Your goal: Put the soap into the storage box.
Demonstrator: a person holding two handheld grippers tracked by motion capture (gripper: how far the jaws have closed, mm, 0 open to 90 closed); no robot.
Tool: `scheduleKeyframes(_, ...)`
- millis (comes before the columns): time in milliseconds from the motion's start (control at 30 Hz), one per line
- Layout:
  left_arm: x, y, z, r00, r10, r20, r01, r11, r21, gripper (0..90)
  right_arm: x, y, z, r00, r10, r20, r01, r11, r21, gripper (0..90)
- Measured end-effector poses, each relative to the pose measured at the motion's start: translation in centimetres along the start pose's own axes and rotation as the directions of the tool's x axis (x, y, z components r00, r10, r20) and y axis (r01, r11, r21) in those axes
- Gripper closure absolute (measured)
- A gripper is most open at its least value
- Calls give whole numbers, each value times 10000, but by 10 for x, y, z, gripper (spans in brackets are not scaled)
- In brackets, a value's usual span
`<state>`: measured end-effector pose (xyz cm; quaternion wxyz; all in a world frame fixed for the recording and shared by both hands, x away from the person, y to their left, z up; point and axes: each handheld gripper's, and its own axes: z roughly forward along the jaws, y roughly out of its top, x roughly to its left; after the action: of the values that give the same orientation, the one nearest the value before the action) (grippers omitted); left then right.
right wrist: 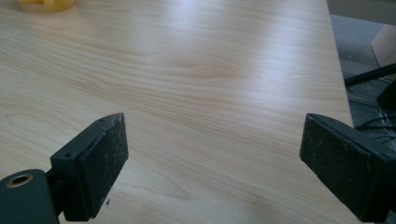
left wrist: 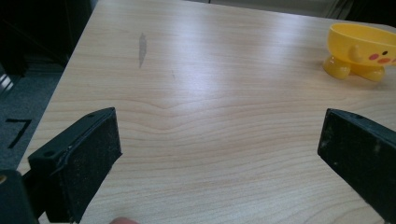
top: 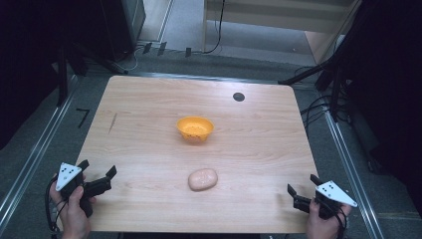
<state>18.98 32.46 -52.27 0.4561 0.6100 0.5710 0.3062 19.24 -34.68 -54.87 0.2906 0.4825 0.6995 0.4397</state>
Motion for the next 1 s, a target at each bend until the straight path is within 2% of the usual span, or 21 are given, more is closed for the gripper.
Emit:
scheduleKeyframes(100, 1, 0, -1, 9999, -103, 45, 103, 9999, -49, 0, -2, 0, 0, 9998, 90, 175, -90, 10000, 3, 83)
scheduleKeyframes(167, 2, -1, -2, 9996, -79, 268, 83, 9999, -150, 0, -2, 0, 2, 9989, -128, 458, 131, 9999, -74, 187)
scheduleKeyframes(233, 2, -1, -2, 9994, -51, 342, 58, 9998, -198, 0, -1, 1, 2, 9989, -182, 429, 184, 9998, -52, 189)
scheduleKeyframes(267, 0, -2, -3, 9995, 59, 296, -52, 9997, -257, 0, 1, 2, 4, 9997, -223, 61, 223, 9998, 13, 147)
scheduleKeyframes(333, -1, -2, -3, 9994, 179, 284, -173, 9996, -229, 0, 5, 5, 6, 9970, -407, -657, 442, 9976, 525, 137)
scheduleKeyframes(367, -1, -1, -2, 9993, 246, 282, -241, 9996, -151, 0, 7, 7, 6, 9946, -603, -849, 652, 9963, 562, 134)
scheduleKeyframes(400, -2, -1, -2, 9995, 225, 217, -223, 9997, -101, 0, 7, 7, 6, 9946, -603, -849, 652, 9963, 562, 134)
scheduleKeyframes(433, -2, -1, -1, 9995, 238, 200, -236, 9997, -65, 0, 12, 10, 7, 9921, -855, -923, 910, 9942, 573, 130)
scheduleKeyframes(467, -2, -1, -1, 9996, 232, 151, -232, 9997, -49, 0, 14, 11, 9, 9900, -740, -1198, 821, 9946, 641, 126)
scheduleKeyframes(500, -2, -1, -1, 9996, 232, 151, -232, 9997, -49, 0, 14, 11, 9, 9900, -740, -1198, 821, 9946, 641, 126)
scheduleKeyframes(533, -3, -1, -1, 9997, 251, 57, -251, 9997, 1, 0, 14, 11, 10, 9874, -747, -1392, 843, 9943, 647, 126)
scheduleKeyframes(567, -5, -1, -1, 9992, 409, 16, -409, 9992, 17, 0, 17, 13, 14, 9824, -841, -1669, 992, 9915, 840, 126)
scheduleKeyframes(633, -6, -1, -1, 9986, 520, -44, -520, 9986, 50, 0, 18, 13, 15, 9795, -894, -1804, 1060, 9908, 844, 132)
scheduleKeyframes(667, -7, -1, -1, 9976, 687, 80, -687, 9976, -32, 0, 21, 14, 16, 9759, -1226, -1804, 1417, 9851, 971, 136)
scheduleKeyframes(700, -7, -1, -1, 9976, 687, 80, -687, 9976, -32, 0, 21, 14, 16, 9759, -1226, -1804, 1417, 9851, 971, 136)
scheduleKeyframes(767, -6, -2, -3, 9959, 815, 393, -809, 9966, -149, 0, 22, 16, 19, 9678, -1296, -2157, 1558, 9818, 1091, 138)
scheduleKeyframes(800, -6, -2, -3, 9959, 815, 393, -809, 9966, -149, 0, 23, 17, 21, 9636, -1221, -2379, 1544, 9804, 1220, 136)
scheduleKeyframes(900, -8, -2, -2, 9954, 882, 375, -878, 9961, -129, 0, 25, 18, 24, 9586, -1369, -2498, 1744, 9754, 1350, 133)
scheduleKeyframes(933, -8, -2, -2, 9945, 948, 455, -944, 9955, -111, 0, 27, 20, 28, 9498, -1448, -2773, 1933, 9686, 1564, 134)
scheduleKeyframes(1000, -9, -2, -2, 9935, 1050, 441, -1047, 9945, -88, 0, 29, 23, 32, 9411, -1520, -3021, 2100, 9629, 1694, 133)
